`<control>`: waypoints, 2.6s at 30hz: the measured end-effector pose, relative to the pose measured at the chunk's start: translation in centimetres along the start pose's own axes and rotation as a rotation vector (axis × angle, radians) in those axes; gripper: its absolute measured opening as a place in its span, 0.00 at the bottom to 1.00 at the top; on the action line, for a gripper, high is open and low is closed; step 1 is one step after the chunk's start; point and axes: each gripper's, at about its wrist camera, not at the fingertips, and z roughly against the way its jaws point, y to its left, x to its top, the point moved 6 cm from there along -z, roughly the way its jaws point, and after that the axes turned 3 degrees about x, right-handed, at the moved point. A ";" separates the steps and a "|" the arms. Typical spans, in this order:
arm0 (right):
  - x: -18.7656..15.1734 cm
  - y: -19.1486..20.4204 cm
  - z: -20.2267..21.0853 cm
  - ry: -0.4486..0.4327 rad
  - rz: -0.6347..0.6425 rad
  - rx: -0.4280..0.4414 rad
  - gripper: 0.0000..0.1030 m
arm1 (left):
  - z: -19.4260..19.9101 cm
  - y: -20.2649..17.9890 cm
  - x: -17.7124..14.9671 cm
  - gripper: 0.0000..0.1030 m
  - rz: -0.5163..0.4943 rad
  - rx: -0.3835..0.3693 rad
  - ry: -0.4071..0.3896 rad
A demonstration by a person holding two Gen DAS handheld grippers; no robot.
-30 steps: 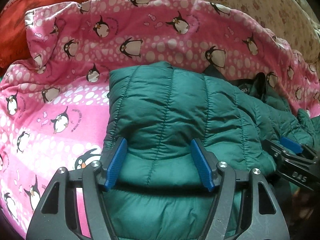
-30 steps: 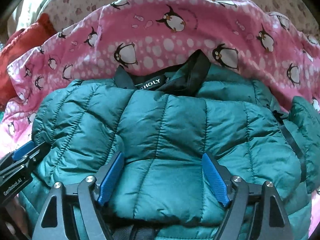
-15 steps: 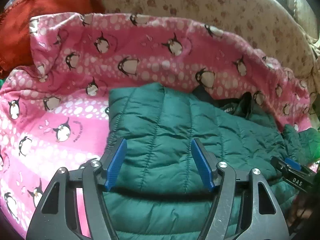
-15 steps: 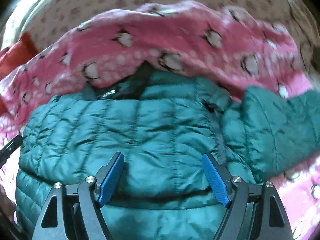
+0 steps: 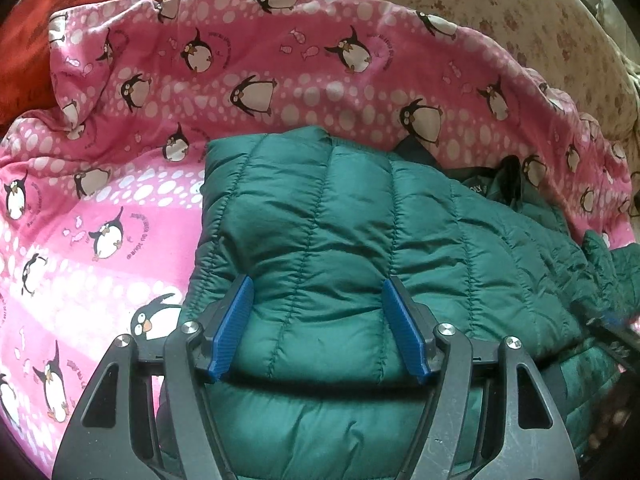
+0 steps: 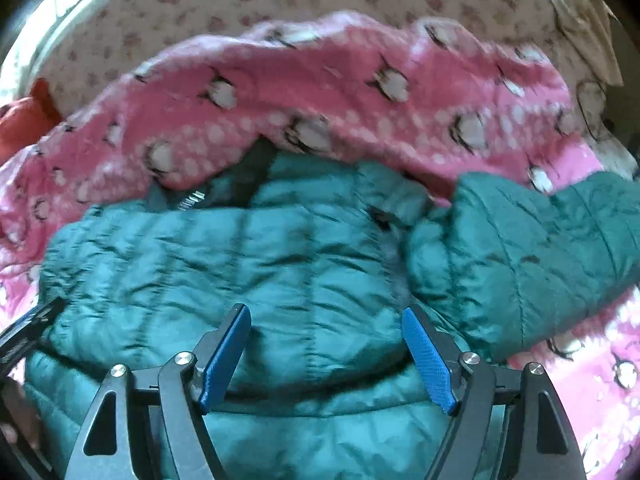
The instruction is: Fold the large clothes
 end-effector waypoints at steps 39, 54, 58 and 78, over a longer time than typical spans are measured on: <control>-5.5 0.9 10.1 -0.100 0.048 0.080 0.74 | 11.2 -6.4 -5.2 0.66 -0.099 -0.121 -0.097; -6.5 0.5 10.5 -0.103 0.038 0.087 0.74 | 11.7 -8.5 -6.6 0.66 -0.121 -0.129 -0.095; -6.6 0.0 10.5 -0.104 0.032 0.080 0.74 | 11.6 -9.0 -6.9 0.66 -0.113 -0.146 -0.088; -6.0 -4.6 9.6 -0.111 0.008 0.001 0.74 | 9.7 -11.0 -9.2 0.66 -0.110 -0.188 -0.025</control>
